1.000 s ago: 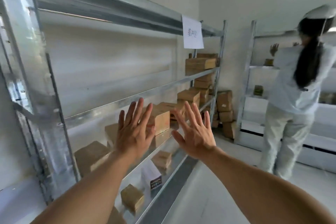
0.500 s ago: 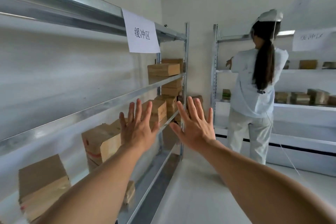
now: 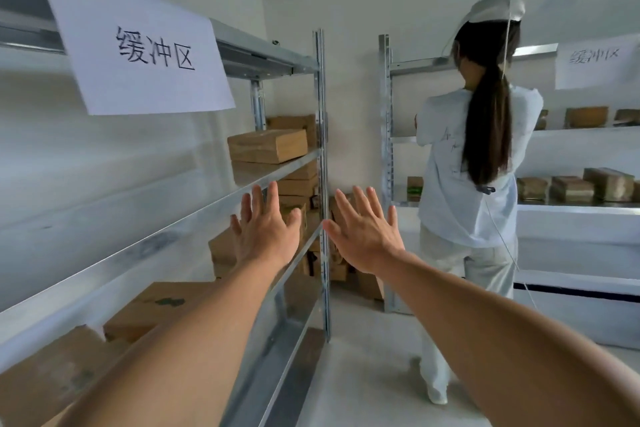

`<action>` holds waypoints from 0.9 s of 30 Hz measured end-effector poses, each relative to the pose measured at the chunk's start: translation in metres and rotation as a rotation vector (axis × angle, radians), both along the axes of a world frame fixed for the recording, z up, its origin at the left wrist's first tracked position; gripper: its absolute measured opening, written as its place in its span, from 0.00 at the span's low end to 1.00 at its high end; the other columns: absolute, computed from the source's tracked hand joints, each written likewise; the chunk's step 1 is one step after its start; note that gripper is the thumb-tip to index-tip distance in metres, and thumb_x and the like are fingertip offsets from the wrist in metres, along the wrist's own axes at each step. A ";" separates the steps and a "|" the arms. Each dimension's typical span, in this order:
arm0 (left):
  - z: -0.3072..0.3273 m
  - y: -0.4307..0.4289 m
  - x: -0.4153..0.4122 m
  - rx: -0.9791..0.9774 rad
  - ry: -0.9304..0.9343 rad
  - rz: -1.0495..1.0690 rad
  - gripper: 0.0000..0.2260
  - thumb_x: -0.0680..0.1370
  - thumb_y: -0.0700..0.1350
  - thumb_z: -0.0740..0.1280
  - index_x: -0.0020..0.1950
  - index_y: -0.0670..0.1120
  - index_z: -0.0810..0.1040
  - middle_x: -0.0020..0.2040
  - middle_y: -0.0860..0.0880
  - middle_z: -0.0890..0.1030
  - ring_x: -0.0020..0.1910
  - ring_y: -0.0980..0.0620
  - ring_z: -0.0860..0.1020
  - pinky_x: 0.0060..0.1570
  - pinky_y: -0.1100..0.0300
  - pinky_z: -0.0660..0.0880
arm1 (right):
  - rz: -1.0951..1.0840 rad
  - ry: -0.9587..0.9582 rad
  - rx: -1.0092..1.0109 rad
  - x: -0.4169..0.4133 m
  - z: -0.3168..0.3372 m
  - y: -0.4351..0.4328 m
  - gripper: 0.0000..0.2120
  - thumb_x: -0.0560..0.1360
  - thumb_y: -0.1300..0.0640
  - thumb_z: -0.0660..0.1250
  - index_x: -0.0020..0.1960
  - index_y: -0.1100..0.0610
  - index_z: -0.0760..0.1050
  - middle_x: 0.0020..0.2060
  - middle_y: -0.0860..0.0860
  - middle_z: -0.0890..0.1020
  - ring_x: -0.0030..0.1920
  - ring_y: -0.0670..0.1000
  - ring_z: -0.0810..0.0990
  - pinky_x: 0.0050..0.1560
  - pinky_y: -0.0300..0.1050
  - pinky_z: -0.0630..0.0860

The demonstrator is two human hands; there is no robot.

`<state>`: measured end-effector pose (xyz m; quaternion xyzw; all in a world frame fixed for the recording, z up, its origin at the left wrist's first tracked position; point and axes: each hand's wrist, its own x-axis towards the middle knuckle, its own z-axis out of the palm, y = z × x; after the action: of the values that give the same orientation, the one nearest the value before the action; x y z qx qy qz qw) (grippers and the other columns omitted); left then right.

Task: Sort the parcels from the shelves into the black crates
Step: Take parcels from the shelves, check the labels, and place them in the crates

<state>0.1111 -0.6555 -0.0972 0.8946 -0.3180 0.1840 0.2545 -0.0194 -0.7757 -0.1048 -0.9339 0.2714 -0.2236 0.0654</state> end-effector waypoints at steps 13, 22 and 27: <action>0.049 -0.229 0.136 -0.392 0.268 0.202 0.31 0.82 0.64 0.51 0.81 0.55 0.48 0.82 0.49 0.51 0.79 0.43 0.53 0.75 0.39 0.54 | 0.158 -0.001 0.038 0.151 0.029 -0.251 0.33 0.81 0.31 0.43 0.82 0.41 0.41 0.82 0.49 0.41 0.81 0.54 0.35 0.78 0.69 0.41; 0.061 -0.289 0.248 -0.751 0.499 0.278 0.28 0.83 0.61 0.49 0.81 0.52 0.52 0.80 0.46 0.58 0.76 0.39 0.62 0.73 0.41 0.59 | 0.285 -0.064 0.191 0.284 0.035 -0.328 0.33 0.81 0.30 0.42 0.82 0.41 0.43 0.83 0.50 0.43 0.81 0.55 0.37 0.78 0.66 0.41; 0.061 -0.326 0.331 -0.983 0.658 0.269 0.28 0.83 0.60 0.49 0.81 0.51 0.56 0.79 0.45 0.62 0.75 0.40 0.63 0.74 0.42 0.59 | 0.313 -0.163 0.312 0.369 0.039 -0.365 0.32 0.82 0.33 0.44 0.83 0.43 0.44 0.83 0.51 0.47 0.82 0.56 0.41 0.80 0.65 0.45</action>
<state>0.4423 -0.9811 -0.0361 0.7144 0.0157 0.0538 0.6975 0.3501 -1.1412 -0.0663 -0.9220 0.1487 -0.2405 0.2646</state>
